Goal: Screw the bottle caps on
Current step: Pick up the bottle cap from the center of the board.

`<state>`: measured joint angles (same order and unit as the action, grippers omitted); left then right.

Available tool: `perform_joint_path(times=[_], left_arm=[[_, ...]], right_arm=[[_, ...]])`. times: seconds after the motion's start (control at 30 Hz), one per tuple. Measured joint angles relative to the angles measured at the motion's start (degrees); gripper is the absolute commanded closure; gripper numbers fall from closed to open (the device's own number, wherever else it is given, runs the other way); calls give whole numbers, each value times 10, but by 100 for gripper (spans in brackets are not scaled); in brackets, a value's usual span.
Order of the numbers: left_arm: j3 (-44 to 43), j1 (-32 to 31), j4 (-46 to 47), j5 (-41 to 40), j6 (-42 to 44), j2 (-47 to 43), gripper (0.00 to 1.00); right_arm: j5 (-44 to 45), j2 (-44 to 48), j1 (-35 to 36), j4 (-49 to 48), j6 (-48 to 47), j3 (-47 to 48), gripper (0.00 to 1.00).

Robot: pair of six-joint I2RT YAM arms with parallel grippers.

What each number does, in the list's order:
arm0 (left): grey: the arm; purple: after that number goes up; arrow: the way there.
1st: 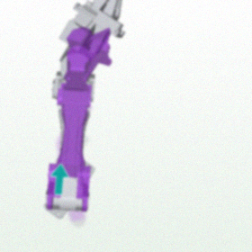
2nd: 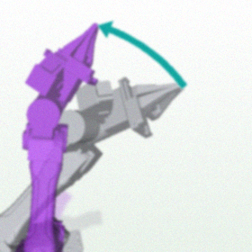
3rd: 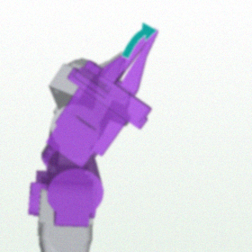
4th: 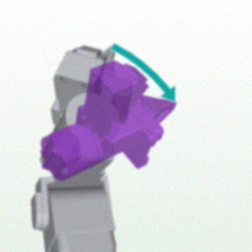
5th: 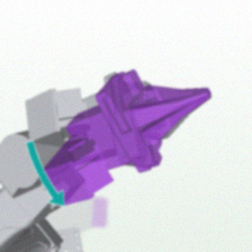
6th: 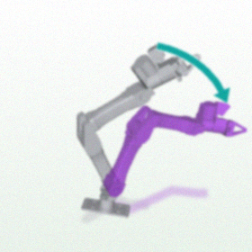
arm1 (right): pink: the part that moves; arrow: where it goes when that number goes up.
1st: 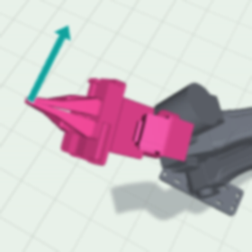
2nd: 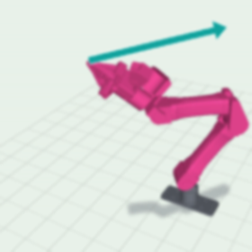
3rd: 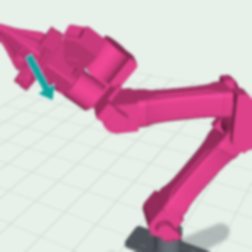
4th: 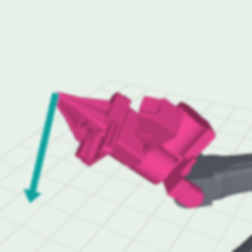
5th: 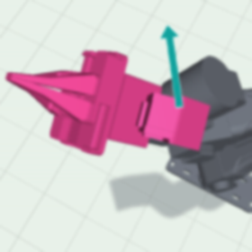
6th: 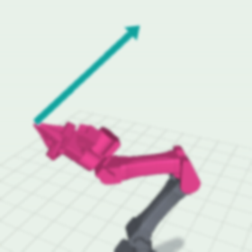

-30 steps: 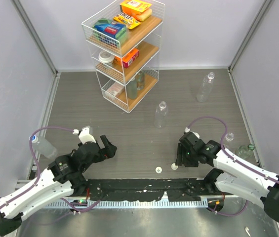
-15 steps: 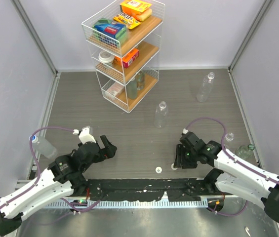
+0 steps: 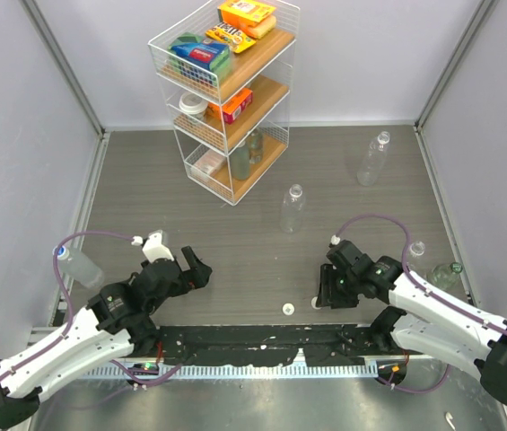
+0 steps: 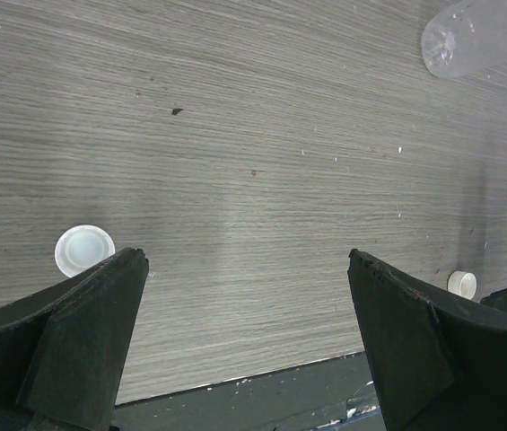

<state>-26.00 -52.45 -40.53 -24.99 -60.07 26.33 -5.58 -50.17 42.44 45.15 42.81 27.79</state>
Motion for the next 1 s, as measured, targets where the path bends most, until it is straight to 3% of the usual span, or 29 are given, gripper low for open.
perform_joint_path(times=[0.57, 0.77, 0.8, 0.9, 1.0], left_arm=[[1, 0, 0, 0, 0, -1, 0], [2, 0, 0, 0, 0, -5, 0], [2, 0, -1, 0, -1, -6, 0], [3, 0, -1, 0, -2, -14, 0], [3, 0, -5, -1, -2, -23, 0]], right_arm=[[24, -15, 0, -39, 12, -23, 59], [38, -50, 0, -73, 20, -26, 70], [39, -53, 0, -76, 21, -26, 78], [47, -53, 0, -80, 24, -26, 90], [55, -40, 1, -79, 24, -26, 92]])
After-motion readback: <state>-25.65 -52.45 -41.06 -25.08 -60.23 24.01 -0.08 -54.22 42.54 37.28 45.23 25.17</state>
